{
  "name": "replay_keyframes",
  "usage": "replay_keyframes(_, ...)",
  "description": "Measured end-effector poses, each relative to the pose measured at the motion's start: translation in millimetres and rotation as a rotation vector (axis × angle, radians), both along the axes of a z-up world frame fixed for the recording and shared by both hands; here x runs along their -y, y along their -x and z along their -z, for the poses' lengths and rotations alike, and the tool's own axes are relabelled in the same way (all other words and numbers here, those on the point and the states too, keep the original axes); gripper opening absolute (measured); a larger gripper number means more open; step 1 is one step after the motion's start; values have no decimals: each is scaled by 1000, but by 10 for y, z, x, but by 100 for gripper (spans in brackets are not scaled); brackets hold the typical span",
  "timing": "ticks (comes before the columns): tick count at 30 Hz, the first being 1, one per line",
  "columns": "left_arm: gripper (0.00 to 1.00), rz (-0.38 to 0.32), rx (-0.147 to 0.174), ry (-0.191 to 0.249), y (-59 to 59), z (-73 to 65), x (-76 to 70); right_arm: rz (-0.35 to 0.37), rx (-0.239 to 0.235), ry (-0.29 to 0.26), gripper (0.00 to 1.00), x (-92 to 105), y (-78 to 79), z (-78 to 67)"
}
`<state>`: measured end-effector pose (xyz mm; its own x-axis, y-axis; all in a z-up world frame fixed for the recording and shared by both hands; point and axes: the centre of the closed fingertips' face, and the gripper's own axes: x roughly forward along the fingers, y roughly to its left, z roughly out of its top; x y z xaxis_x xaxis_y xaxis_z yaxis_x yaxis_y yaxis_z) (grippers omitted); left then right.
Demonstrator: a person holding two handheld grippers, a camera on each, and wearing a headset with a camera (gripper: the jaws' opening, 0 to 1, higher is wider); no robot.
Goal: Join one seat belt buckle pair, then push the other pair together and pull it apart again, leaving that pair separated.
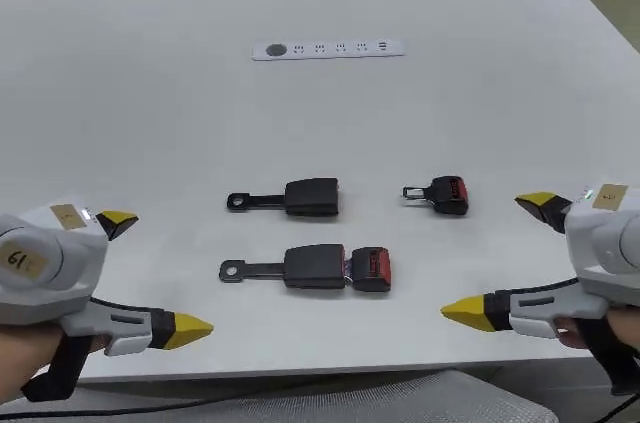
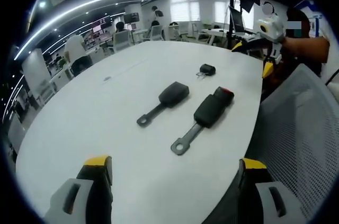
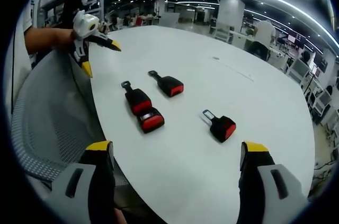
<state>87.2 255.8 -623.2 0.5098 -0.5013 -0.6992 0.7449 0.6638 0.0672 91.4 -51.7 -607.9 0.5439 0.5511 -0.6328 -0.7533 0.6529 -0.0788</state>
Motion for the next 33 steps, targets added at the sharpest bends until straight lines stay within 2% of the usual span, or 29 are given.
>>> replay_keyframes(6,100,-7,-2,5,-3,6,-30,-9,-11,6,100,-1,19,38)
replay_keyframes(13,100,-5,-7,5,17,6,-14,-10,-11,-6,100,-40,32,3)
replay_keyframes(17,100,-5,-14,4,19,13,-12,-14,-8,19,100,-16,41,36)
replay_keyframes(21,100,11,-5,-6,56,-12,28,-8,-29,22,100,-18,65,50)
replay_keyframes(25,100,7,2,-10,30,-23,-21,-11,-30,20,100,-15,48,42)
replay_keyframes(28,100,-3,5,-8,21,-37,-17,-19,-28,43,100,12,29,64)
replay_keyframes(33,100,-7,-9,-29,56,8,-24,-5,-24,47,100,84,-28,53)
